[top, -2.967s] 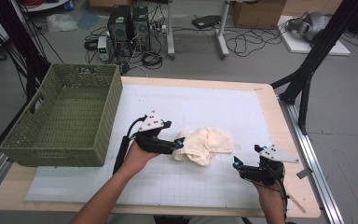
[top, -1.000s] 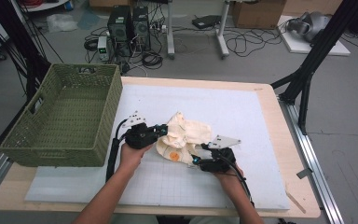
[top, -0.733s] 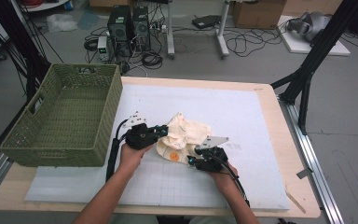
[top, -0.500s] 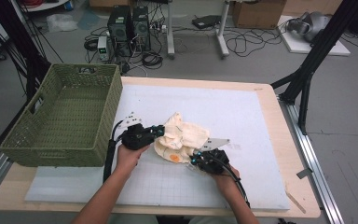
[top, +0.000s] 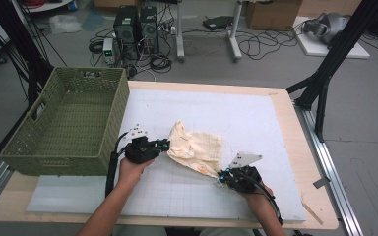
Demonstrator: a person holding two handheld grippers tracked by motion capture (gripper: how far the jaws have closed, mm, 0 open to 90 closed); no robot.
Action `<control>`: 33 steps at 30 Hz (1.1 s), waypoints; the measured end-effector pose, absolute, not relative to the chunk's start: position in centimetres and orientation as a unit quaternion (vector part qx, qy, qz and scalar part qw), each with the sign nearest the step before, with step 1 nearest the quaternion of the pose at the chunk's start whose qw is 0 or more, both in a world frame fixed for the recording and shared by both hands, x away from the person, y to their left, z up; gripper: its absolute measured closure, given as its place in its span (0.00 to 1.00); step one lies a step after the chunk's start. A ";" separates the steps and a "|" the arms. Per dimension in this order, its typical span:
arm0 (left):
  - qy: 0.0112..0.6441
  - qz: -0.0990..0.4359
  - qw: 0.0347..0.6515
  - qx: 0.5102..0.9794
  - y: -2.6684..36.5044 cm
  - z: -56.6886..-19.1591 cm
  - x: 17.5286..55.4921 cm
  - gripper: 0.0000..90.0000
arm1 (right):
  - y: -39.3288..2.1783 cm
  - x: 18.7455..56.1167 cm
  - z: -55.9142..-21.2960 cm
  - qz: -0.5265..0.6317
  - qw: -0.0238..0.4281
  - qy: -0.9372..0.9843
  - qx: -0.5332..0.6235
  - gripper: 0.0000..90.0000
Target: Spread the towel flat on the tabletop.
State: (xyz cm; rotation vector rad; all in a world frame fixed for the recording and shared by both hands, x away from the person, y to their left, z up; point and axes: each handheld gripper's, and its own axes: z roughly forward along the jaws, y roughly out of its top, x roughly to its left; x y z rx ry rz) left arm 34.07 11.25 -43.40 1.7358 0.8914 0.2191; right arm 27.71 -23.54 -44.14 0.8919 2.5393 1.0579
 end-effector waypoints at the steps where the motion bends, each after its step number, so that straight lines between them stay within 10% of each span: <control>1: 0.377 0.094 0.555 0.735 11.3 -43.3 34.0 0.88 | -23.7 27.5 -44.1 0.361 0.125 0.872 0.306 0.96; 9: 0.390 0.101 0.560 0.724 12.4 -42.5 33.6 0.79 | -26.3 25.6 -43.8 0.355 0.132 0.869 0.318 0.95; 18: 0.320 0.118 0.571 0.747 10.3 -40.2 32.9 0.55 | -28.1 25.0 -42.7 0.397 0.179 0.833 0.341 0.63; 33: 0.230 0.081 0.518 0.820 1.1 -39.2 34.9 0.43 | -29.1 25.0 -42.6 0.411 0.204 0.814 0.357 0.57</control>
